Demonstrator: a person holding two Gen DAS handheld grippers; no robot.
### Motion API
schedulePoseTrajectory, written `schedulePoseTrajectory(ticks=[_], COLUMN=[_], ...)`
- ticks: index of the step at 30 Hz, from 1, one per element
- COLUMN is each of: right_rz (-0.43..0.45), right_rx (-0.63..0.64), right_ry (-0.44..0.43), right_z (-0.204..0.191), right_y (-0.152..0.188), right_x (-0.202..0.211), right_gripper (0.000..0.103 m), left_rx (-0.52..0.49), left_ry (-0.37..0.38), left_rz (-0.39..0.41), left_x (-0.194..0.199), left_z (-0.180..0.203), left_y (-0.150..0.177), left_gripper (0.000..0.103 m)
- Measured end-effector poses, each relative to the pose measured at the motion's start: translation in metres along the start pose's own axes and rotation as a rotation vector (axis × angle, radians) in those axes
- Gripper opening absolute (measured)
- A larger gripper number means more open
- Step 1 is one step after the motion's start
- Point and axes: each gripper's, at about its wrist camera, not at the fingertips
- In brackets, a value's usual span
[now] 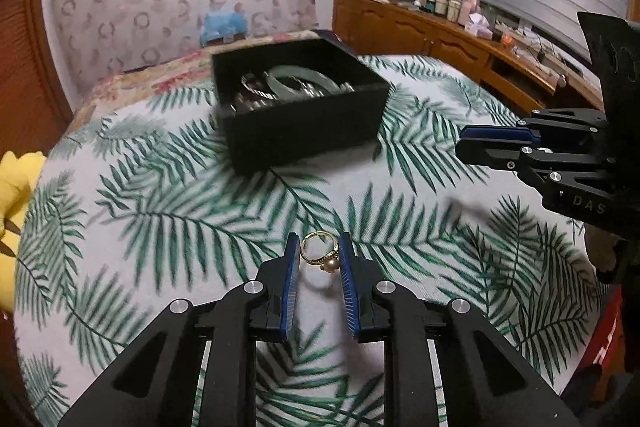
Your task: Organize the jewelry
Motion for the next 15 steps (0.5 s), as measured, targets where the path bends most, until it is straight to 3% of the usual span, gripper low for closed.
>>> schedulePoseTrajectory(ticks=[15], right_rz=[0.071], right_rx=[-0.022], right_ry=[-0.026], right_z=[0.0], right_y=[-0.076], right_x=[-0.024], right_gripper=[0.016], left_rx=[0.023], left_ry=[-0.077], left_rz=[0.084], left_x=[0.022], left_z=[-0.039], left_y=[-0.034], left_gripper=[0.019])
Point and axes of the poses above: each gripper's, at about its wrist camera, not at the fingertips, and x roughly against the way its jaws point, z to its right, y to its underside, and after that the axes turned 6 degrees about -x, right-handed
